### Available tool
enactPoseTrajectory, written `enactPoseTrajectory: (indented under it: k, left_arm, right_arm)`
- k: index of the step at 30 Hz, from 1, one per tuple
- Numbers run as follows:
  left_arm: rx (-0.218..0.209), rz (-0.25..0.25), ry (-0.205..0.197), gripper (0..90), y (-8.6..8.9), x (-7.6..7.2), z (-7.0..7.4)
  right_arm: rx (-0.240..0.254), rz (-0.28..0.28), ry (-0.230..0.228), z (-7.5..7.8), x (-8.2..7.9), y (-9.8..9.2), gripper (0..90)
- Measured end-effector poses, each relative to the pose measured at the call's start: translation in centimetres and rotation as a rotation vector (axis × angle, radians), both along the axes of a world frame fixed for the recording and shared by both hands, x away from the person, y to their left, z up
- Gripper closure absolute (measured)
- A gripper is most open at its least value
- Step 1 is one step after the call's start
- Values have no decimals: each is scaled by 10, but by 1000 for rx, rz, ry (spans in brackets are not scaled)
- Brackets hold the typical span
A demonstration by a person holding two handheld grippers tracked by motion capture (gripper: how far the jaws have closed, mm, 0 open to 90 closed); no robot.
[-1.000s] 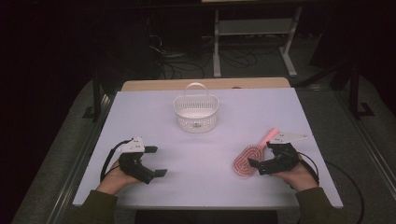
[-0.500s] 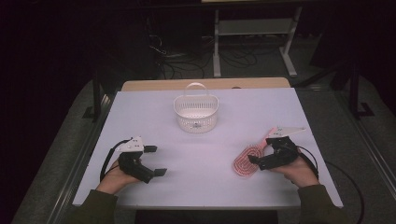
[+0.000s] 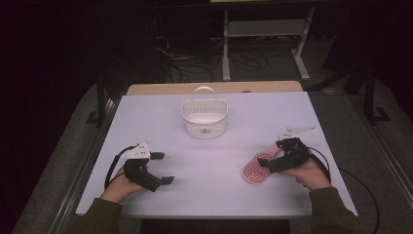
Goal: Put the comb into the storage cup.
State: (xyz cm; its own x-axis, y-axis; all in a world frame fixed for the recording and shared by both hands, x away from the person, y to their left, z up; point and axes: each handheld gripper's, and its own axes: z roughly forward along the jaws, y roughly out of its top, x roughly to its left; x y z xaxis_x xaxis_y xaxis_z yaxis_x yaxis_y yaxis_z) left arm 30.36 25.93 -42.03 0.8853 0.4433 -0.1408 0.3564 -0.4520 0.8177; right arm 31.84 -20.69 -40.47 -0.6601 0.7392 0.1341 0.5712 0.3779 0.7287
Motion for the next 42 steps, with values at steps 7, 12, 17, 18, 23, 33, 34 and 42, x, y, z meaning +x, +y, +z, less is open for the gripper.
enactPoseTrajectory:
  k: [7, 12, 17, 18, 23, 33, 34, 42]
  left_arm:
    - [-14, 3, 0, 1, 0, 0, 1]
    - [-14, 1, -2, 1, 0, 0, 1]
    - [-14, 5, -3, 1, -1, -1, 2]
    - [-15, 6, -6, 1, 0, -1, 2]
    - [-14, 5, -5, 1, 0, -1, 2]
    - [-13, 5, -8, 1, 0, -1, 2]
    - [-13, 5, -8, 1, 0, -1, 2]
    - [-18, 10, -12, 1, 2, -1, 4]
  right_arm:
    - [-7, -1, 3, 4, 8, 2, 1]
    - [-16, -6, 1, 6, 13, 4, 4]
    - [-17, -18, 2, 7, 20, 3, 8]
    - [-19, -26, 7, 7, 22, 3, 13]
    - [-19, -37, 17, 5, 27, 0, 25]
    - [-49, -47, 25, 13, 39, -2, 81]
    - [-49, -47, 25, 13, 39, -2, 81]
    - [-63, -74, 37, 16, 48, -4, 161]
